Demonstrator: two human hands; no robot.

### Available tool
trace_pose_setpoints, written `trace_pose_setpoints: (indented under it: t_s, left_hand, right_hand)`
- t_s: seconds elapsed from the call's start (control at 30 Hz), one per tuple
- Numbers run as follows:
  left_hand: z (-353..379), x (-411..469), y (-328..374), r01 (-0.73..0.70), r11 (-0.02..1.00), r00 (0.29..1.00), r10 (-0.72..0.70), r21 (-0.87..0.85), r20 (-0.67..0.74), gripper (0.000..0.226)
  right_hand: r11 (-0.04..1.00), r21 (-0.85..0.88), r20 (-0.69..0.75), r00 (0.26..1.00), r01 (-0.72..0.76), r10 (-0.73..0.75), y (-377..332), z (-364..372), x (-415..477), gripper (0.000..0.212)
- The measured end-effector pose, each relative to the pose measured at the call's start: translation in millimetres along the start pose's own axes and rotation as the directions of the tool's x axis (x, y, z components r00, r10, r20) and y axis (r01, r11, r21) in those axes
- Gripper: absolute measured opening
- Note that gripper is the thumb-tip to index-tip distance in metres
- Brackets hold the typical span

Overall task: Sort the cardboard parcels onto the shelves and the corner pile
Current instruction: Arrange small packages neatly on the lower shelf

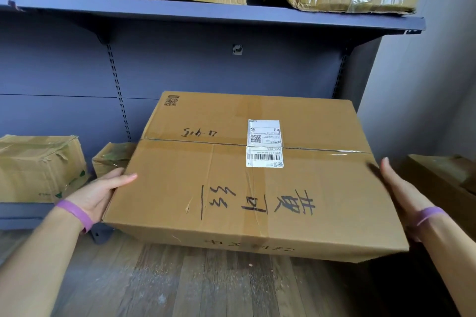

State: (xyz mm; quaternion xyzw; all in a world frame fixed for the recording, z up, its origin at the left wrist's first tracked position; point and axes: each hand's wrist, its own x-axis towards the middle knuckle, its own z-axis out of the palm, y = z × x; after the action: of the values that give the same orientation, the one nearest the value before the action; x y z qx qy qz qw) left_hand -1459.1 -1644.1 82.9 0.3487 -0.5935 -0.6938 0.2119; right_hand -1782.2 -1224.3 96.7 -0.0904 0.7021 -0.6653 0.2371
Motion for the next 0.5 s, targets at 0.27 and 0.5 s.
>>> trace_pose_setpoints:
  t_s: [0.27,0.5]
  left_hand:
    - [-10.3,17.7,-5.2,-0.034,0.996,0.995,0.026,0.086,0.092,0.093]
    - [9.8,25.2,2.7,-0.189,0.976,0.981,0.182,-0.105,-0.072,0.057]
  right_hand:
    - [0.984,0.076,0.124,0.978,0.159,-0.168,0.9,-8.6,6.8,0.043]
    - [0.937,0.180,0.036,0.950,0.299,-0.310,7.3,-15.6,17.0,0.059]
